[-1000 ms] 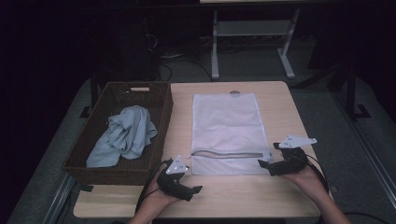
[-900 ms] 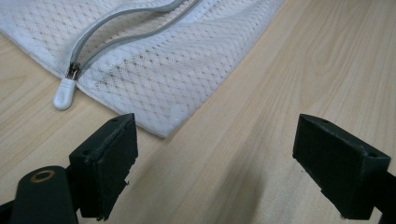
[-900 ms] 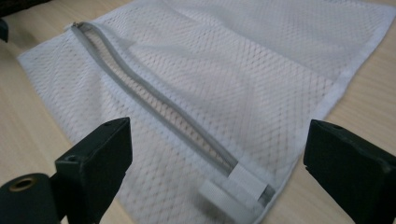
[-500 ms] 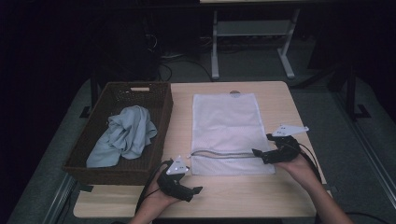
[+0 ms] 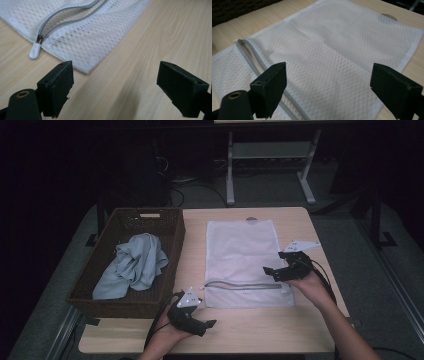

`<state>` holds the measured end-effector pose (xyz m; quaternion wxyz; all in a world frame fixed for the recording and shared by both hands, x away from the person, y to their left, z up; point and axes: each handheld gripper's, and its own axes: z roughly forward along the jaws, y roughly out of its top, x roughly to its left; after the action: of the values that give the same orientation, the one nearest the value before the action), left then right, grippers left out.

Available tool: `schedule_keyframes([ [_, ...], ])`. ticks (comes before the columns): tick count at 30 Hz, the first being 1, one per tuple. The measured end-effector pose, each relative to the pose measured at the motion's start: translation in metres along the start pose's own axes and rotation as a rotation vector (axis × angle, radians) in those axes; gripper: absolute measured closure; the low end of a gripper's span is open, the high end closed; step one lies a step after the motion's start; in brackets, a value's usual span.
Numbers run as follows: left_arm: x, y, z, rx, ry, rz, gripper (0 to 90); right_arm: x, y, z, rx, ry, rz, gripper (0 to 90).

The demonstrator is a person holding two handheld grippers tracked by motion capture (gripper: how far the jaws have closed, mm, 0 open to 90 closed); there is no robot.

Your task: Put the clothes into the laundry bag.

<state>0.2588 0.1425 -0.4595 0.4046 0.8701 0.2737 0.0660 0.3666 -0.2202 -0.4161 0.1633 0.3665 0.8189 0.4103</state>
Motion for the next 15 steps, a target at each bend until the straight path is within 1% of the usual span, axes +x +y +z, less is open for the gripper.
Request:
schedule_keyframes([
  [2, 0.0, 0.0, 0.0, 0.002, -0.003, 0.0, 13.4, -0.002, 0.003, 0.001, -0.021, -0.002, 0.004, 13.3],
  [3, 0.0, -0.001, 0.001, 0.004, -0.005, 0.0, 13.4, -0.003, 0.006, 0.003, -0.009, 0.002, 0.008, 13.2],
  [5, 0.0, -0.001, 0.001, 0.004, -0.006, -0.001, 13.4, -0.004, 0.01, 0.005, -0.007, -0.004, -0.002, 13.2],
  [7, 0.0, -0.001, 0.0, 0.004, -0.004, -0.001, 13.4, -0.005, 0.012, 0.006, -0.008, -0.002, -0.003, 13.4],
  [8, 0.0, 0.0, 0.0, 0.003, -0.002, -0.001, 13.4, -0.009, 0.015, 0.008, -0.014, -0.001, 0.005, 13.6],
  [9, 0.0, 0.0, 0.0, 0.002, -0.002, -0.001, 13.4, -0.01, 0.016, 0.009, -0.004, 0.0, 0.008, 13.6],
  [12, 0.0, 0.0, 0.001, 0.004, -0.003, 0.001, 13.4, -0.016, 0.02, 0.014, 0.0, -0.014, 0.006, 13.8],
  [13, 0.0, 0.001, 0.001, 0.005, -0.003, 0.001, 13.4, -0.018, 0.021, 0.016, -0.012, -0.022, 0.005, 14.4],
  [14, 0.001, 0.001, 0.002, 0.004, -0.004, -0.001, 13.4, -0.02, 0.021, 0.017, -0.021, -0.026, 0.01, 14.5],
  [15, 0.001, 0.0, 0.002, 0.005, -0.005, -0.003, 13.4, -0.023, 0.022, 0.02, -0.006, -0.022, 0.028, 14.4],
])
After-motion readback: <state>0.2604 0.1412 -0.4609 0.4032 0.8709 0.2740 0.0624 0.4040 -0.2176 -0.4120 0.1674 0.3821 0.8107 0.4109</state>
